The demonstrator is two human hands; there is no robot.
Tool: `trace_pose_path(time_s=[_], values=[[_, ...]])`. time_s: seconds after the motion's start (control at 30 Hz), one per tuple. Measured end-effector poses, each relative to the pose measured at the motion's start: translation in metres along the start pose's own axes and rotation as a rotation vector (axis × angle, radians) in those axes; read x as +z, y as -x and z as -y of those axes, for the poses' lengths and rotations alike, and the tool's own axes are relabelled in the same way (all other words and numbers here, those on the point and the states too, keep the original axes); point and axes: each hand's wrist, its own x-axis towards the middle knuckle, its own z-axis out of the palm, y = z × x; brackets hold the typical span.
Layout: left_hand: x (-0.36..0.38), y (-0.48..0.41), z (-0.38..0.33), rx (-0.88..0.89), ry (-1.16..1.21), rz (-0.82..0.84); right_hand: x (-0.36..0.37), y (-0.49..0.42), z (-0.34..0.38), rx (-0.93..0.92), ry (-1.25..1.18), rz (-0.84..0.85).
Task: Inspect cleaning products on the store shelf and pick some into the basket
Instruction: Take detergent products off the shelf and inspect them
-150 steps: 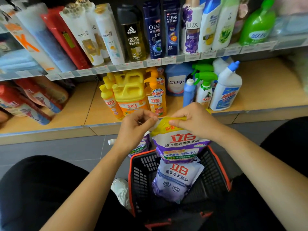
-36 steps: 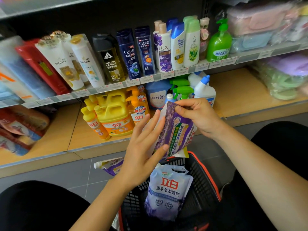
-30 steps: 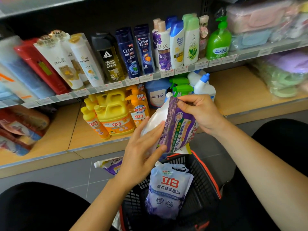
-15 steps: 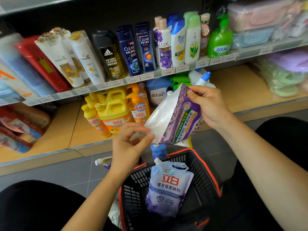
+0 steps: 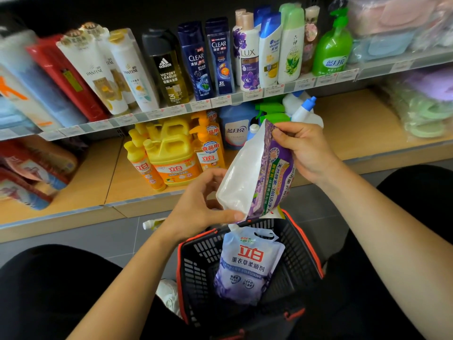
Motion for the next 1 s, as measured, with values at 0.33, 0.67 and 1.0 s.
trace_pose_path(time_s=[0.33,0.67,1.0], values=[[0.007,-0.001,0.002,0.033,0.036,-0.152,-0.002,-0.001,-0.005,0.019,0.012,0.005],[0.006,-0.005,0.018,-0.031,0.313,-0.243,0.0,-0.001,-0.001,0.021,-0.039,-0.184],[0.012,-0.016,0.041,-0.027,0.366,-0.331,0.009,0.004,0.012,0.116,-0.166,-0.371]])
